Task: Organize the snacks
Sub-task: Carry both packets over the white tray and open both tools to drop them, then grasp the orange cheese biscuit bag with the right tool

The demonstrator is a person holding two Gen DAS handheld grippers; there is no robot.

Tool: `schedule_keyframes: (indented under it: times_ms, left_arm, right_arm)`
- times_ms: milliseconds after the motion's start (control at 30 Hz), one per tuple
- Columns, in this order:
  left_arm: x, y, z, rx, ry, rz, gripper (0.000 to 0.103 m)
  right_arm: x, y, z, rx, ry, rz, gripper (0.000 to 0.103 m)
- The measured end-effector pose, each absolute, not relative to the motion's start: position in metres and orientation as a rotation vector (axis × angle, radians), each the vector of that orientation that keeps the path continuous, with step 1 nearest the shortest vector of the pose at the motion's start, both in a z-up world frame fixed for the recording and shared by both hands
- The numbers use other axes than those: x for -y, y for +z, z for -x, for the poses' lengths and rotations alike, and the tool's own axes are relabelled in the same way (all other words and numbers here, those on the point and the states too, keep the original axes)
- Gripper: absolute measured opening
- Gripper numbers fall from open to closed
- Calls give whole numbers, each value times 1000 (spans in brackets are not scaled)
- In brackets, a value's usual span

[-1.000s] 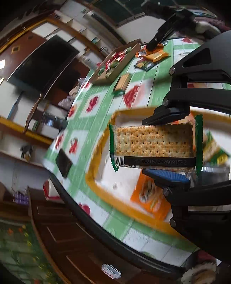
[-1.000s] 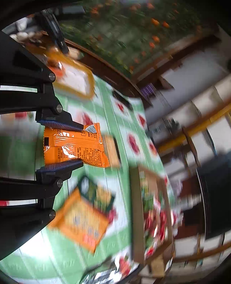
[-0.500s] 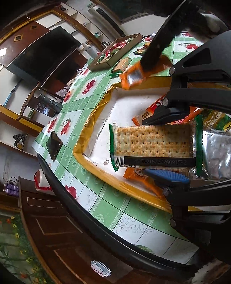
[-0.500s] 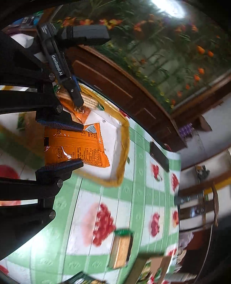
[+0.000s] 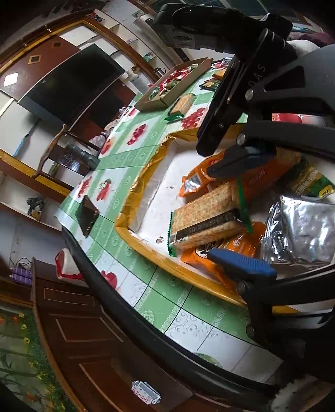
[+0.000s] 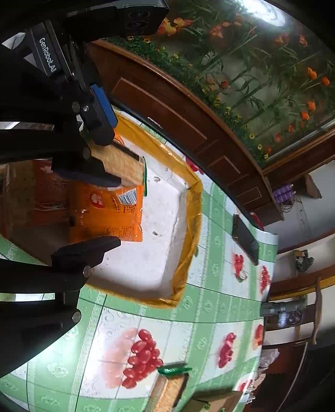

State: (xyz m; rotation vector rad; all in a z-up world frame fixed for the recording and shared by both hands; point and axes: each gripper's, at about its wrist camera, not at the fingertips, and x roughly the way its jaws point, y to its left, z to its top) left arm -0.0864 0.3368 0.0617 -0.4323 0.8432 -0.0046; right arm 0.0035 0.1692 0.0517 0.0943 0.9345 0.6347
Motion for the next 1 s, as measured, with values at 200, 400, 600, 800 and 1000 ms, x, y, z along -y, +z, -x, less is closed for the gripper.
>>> schedule_keyframes:
  times_ms: [200,400,600,800,1000]
  left_arm:
    - [-324,77,97,-815,38,394,75]
    - [-298,80,106,-804,18,377,75]
    - [-259,85,113,-820,37,250,75]
    - [-223,94,121,-812,26,139,75]
    - [-193,98,125,-817,12,66,74]
  right_arm:
    - [-135,69,10,-889,613,-159,52]
    - [-94,65,21,-900,569,-233,54]
    - [-59,57,37,-904,533,-269,54]
    - [-18,52,48,-893,489,-317,55]
    - [26,45,59,-885,431,-367,56]
